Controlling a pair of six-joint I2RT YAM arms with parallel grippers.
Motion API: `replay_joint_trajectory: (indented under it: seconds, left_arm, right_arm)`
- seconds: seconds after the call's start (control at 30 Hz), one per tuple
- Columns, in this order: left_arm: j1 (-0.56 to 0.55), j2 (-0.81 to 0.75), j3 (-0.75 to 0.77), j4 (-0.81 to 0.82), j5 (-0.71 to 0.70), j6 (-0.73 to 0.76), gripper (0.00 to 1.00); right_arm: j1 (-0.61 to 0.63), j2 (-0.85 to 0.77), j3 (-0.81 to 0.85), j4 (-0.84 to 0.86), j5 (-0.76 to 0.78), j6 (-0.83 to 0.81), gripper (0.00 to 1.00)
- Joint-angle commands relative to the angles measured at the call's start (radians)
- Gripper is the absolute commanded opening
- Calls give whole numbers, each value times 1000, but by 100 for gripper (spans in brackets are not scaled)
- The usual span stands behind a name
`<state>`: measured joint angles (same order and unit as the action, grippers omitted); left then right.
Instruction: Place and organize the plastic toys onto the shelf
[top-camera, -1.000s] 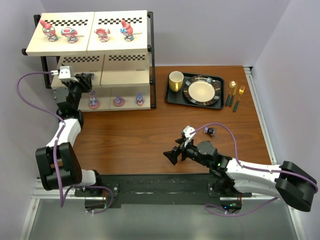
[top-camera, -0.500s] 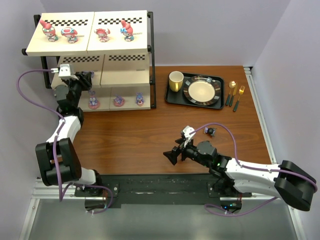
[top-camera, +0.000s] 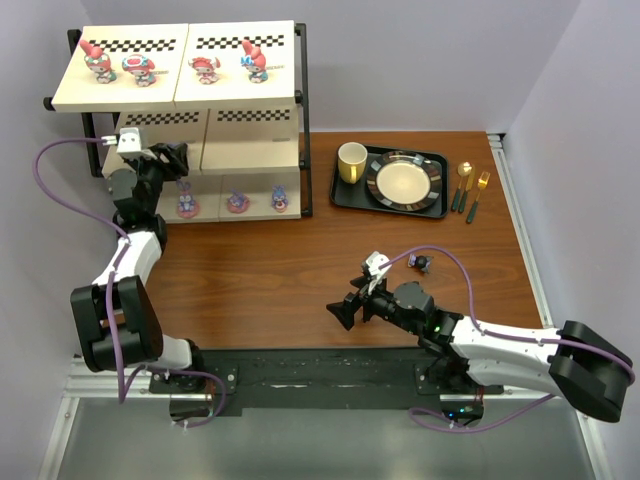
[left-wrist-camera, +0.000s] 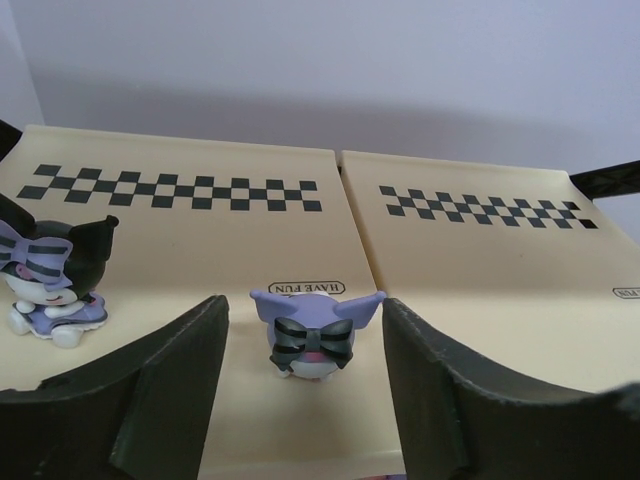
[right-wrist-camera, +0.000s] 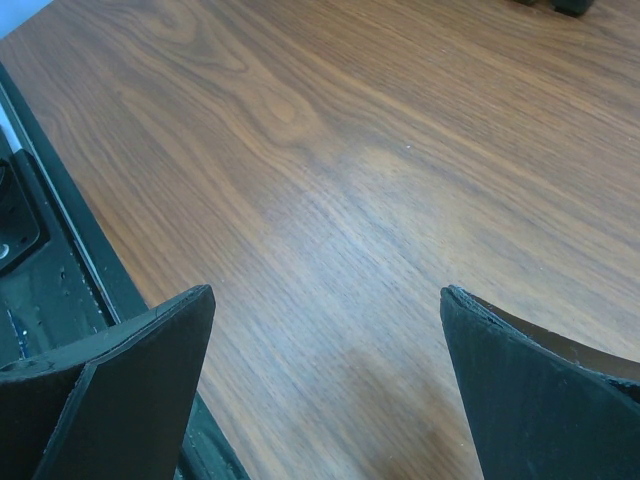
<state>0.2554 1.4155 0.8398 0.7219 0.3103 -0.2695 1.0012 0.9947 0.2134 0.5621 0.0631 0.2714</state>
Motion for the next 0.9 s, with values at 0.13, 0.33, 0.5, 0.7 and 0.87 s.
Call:
replay_joint_trajectory:
  seconds: [0.13, 0.33, 0.5, 0.7, 0.87]
  left_arm:
    - [8, -75, 19, 19, -30, -5, 79]
    - [7, -199, -33, -61, -65, -53, 86]
    - [-4, -367, -91, -217, -68, -91, 87]
    - [-176, -521, -192, -367, -80, -82, 88]
    - [-321, -605, -295, -394, -37, -80, 88]
  right_arm:
    - [2, -22, -3, 50, 26, -12, 99]
    - [1, -51, 49, -57, 18, -12, 98]
    - [1, -108, 116, -244, 131, 2, 99]
    - [-27, -136, 202, -531, 371, 41, 98]
    - [-218, -166, 208, -683, 316, 138, 99]
